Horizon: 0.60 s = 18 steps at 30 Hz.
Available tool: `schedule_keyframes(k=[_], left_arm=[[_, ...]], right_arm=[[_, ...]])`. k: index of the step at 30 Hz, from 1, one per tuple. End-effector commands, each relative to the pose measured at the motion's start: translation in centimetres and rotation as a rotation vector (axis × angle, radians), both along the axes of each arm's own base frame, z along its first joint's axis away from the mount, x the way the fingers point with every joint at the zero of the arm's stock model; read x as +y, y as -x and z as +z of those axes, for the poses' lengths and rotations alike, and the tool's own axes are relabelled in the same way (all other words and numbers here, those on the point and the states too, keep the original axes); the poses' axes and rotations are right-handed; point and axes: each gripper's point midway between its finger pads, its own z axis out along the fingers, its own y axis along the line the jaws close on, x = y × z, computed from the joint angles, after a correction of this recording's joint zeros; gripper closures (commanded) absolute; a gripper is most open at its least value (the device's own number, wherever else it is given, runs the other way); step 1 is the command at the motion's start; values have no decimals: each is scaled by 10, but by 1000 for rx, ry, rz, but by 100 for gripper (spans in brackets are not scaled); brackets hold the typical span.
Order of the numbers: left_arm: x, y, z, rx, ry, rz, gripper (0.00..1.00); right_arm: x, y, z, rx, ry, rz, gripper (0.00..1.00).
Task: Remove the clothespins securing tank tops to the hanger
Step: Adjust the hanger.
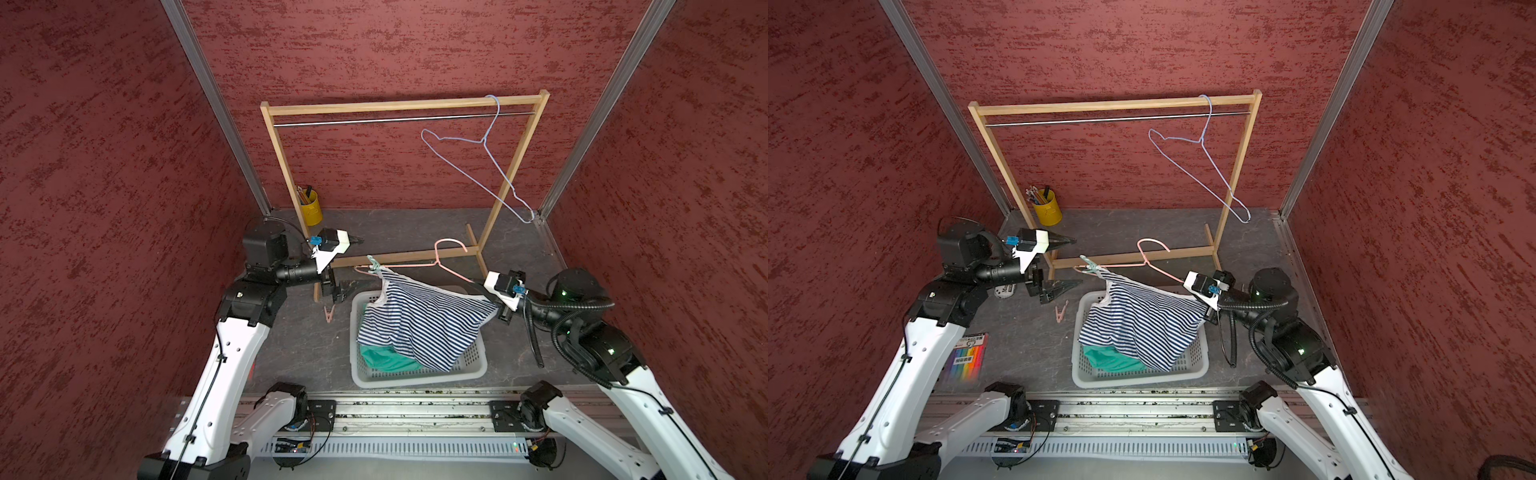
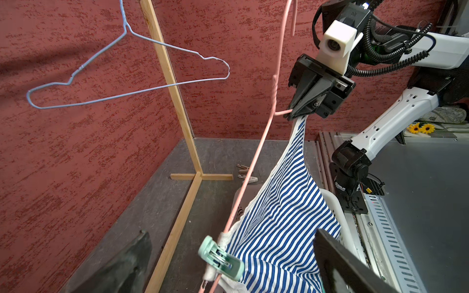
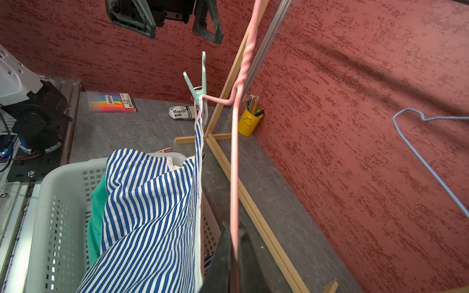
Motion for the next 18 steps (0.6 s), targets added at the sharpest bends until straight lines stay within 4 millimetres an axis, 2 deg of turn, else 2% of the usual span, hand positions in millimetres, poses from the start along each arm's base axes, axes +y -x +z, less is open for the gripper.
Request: schedule_keyframes(k=[1, 7, 14, 18], left_arm=[[-1, -6, 0, -53, 14, -31, 3], [-3, -5, -9, -66, 30, -64, 11], [-4, -3, -20, -79, 29, -84, 7], [-6, -3, -33, -127, 31, -83, 6]], right_arm=[[3, 8, 8, -32, 12, 46, 100], [3, 8, 10, -31, 11, 48, 100], [4, 10, 14, -29, 7, 62, 100], [5, 12, 17, -27, 8, 74, 100]])
